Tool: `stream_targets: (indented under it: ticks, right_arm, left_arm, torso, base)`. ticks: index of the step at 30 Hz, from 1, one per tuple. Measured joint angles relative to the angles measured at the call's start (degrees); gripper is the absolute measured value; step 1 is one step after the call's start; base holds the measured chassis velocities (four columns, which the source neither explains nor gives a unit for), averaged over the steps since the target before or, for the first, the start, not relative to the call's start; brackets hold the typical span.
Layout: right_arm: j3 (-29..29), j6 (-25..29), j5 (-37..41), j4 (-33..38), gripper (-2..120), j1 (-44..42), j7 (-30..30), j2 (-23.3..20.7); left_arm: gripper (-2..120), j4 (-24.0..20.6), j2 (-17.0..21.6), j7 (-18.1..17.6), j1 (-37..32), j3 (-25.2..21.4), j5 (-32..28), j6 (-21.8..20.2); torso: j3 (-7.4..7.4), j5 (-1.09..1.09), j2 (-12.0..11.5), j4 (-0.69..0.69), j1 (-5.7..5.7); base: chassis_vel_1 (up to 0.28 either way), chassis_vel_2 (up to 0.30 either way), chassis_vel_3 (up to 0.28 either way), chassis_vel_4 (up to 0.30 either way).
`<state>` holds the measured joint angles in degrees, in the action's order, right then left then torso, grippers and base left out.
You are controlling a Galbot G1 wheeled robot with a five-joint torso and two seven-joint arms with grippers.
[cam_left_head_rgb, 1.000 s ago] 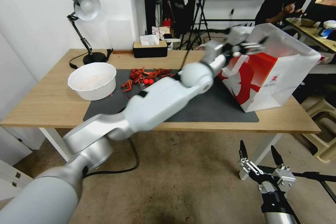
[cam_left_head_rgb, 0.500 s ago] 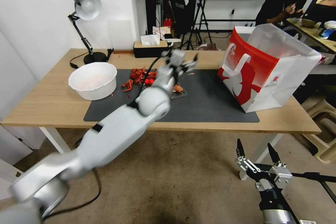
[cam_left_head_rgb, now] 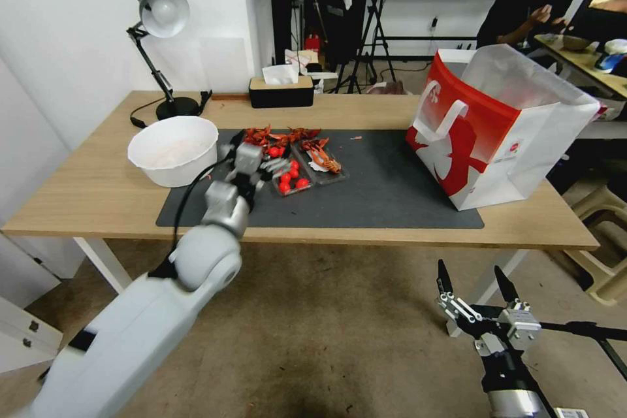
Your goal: Pick up the trash from the table and place it into the takeout bag.
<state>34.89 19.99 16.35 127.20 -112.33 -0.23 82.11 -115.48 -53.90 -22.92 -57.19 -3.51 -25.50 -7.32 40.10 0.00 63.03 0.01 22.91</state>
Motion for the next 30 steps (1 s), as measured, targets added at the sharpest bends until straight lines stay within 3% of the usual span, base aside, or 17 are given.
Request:
stream_targets:
  ticks: [12, 16, 19, 30]
  right_arm:
    - [-0.09, -0.02, 0.39, 0.33, 100, 0.11, -0.07, -0.79]
    - [-0.08, -0.15, 0.47, 0.46, 100, 0.26, -0.08, -1.00]
    - [0.32, -0.80, 0.52, 0.70, 100, 1.14, -0.13, -1.60]
    - [1.13, -3.13, 0.62, -0.94, 100, 3.64, -0.66, -2.82]
  left_arm:
    - [100, -6.65, -0.19, 0.06, -16.07, -8.68, 1.63, 1.39]
    - [100, -7.58, -0.62, 0.27, -18.36, -9.88, 2.20, 1.86]
    - [100, -9.34, -1.99, 0.35, -24.51, -12.63, 4.34, 3.15]
    - [100, -9.57, -4.40, -0.93, -35.12, -16.43, 6.45, 7.05]
  torso:
    - [0.00, -0.01, 0.00, 0.00, 0.00]
    - [0.00, 0.01, 0.00, -0.02, 0.00]
    - [0.00, 0.00, 0.00, -0.01, 0.00]
    - [0.01, 0.00, -0.01, -0.01, 0.01]
  base:
    - [0.000, 0.000, 0.000, 0.000]
    - [0.000, 0.000, 0.000, 0.000]
    - [0.000, 0.000, 0.000, 0.000]
    - [0.000, 0.000, 0.000, 0.000]
